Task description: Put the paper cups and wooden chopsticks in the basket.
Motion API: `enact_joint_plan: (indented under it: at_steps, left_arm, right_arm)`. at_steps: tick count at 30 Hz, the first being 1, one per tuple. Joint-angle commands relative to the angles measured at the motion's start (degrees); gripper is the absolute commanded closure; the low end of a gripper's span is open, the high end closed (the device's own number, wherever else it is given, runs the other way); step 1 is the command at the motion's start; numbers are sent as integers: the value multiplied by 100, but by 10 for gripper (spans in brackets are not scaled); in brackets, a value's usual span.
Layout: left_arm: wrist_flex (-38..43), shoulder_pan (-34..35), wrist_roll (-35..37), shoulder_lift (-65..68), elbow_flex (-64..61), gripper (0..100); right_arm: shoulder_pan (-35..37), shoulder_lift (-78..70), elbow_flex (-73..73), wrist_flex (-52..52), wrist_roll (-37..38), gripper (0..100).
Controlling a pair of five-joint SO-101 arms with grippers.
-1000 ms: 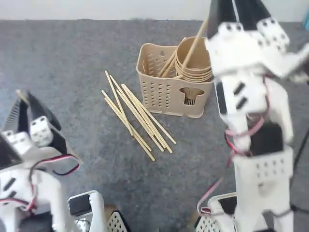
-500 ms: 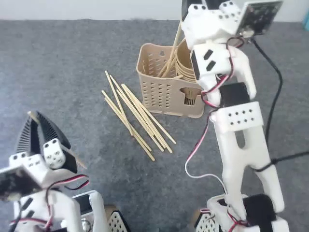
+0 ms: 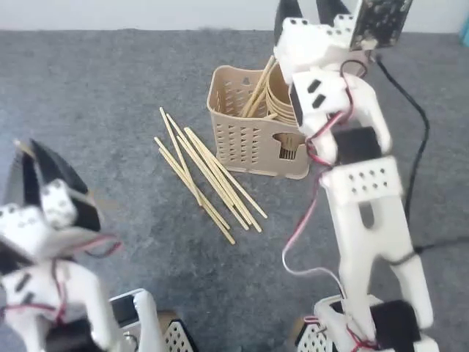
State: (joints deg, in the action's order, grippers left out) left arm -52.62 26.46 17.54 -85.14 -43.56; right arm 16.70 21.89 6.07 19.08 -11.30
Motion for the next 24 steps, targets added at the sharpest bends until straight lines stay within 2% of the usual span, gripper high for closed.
enact_joint_plan:
  at_steps: [1,5,9,13,16,21,24]
  left_arm:
    - [501,18,396,1160,910,987]
    - [1222,-299,844,2040,1710,987]
    - [1240,-941,976,2664,2378,987]
    - [1275,-1565,993,3121,2879,987]
    - [1459,-2048,985,3393,3231,987]
    - [2620,-2690,879,3736,3275,987]
    - [3103,-3103,202,4044,3266,988]
  right_arm:
    - [4,1235,-237,1288,-9,861]
    - [-207,2220,-211,3099,-431,862]
    - [-347,2765,-202,4840,-484,862]
    - [-954,2914,-185,6079,-501,862]
    - [-1569,2976,220,6510,-484,862]
    - [-2598,2976,1556,6396,-475,863]
    - [-3064,2976,2585,5947,-466,863]
